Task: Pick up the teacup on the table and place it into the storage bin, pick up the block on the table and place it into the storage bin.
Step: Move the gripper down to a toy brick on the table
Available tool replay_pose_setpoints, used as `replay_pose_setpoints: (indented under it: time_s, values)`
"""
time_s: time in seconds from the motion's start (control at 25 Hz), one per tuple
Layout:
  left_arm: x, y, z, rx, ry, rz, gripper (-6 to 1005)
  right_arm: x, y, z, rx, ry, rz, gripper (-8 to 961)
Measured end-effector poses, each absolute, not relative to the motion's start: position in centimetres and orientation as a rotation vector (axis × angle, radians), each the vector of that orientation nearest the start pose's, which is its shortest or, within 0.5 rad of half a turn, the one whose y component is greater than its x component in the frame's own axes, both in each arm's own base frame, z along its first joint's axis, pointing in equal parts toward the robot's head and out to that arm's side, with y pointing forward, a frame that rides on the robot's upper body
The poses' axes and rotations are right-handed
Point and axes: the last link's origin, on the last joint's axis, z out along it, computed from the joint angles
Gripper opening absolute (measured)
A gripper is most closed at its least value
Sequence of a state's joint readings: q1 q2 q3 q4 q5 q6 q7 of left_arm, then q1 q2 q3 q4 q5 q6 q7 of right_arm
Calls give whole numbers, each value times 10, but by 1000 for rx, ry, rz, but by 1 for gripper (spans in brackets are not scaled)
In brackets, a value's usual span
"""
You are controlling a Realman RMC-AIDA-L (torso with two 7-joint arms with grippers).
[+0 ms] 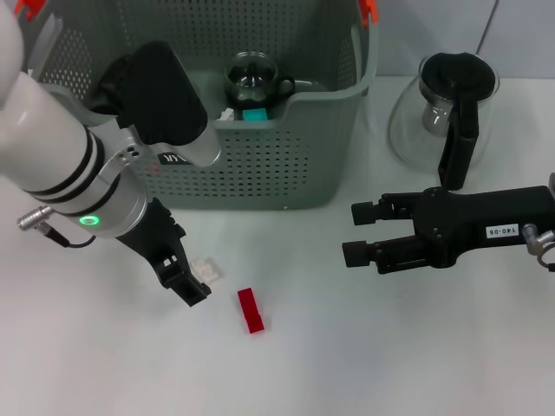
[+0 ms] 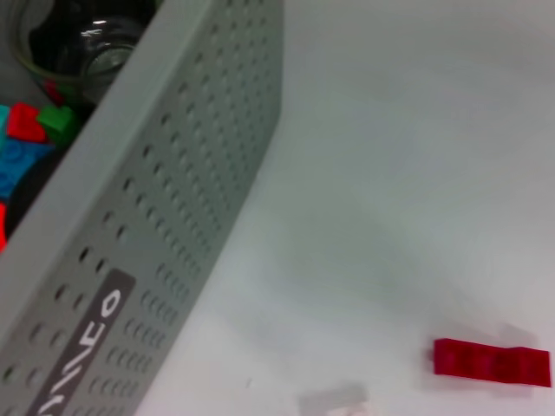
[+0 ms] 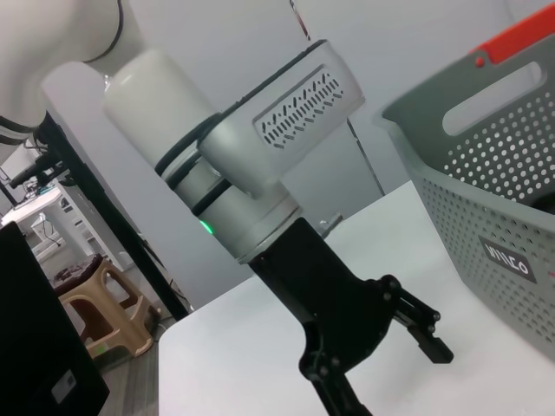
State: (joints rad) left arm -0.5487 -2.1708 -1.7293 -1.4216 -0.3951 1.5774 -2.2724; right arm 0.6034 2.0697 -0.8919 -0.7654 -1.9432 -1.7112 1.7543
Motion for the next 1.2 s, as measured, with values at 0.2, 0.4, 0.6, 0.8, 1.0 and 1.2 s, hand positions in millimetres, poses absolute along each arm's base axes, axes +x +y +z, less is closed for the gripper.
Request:
replay_pose_setpoints:
  time_s: [0.2,0.4,0.6,0.8,1.0,1.2]
  values:
    - [-184,343,-29,-2690,-534,696,948,204,331,-3,-2996,834,718,897]
    - [-182,344,-39,-2660,-558,714,948,204,331,-2,-2991,835,722,896]
    - [-181,345,-43,-2640,-590,709,948,204,332,-2,-2990,830,721,896]
    - [-180,343,-47,-2640,-598,721,947,204,331,-2,-2993,826,724,896]
    - [-180,344,-48,-2637,-595,721,936,204,331,-2,-2996,823,724,896]
    - [-180,346,-50,-2631,-593,730,926,205,331,-2,-2997,823,723,897]
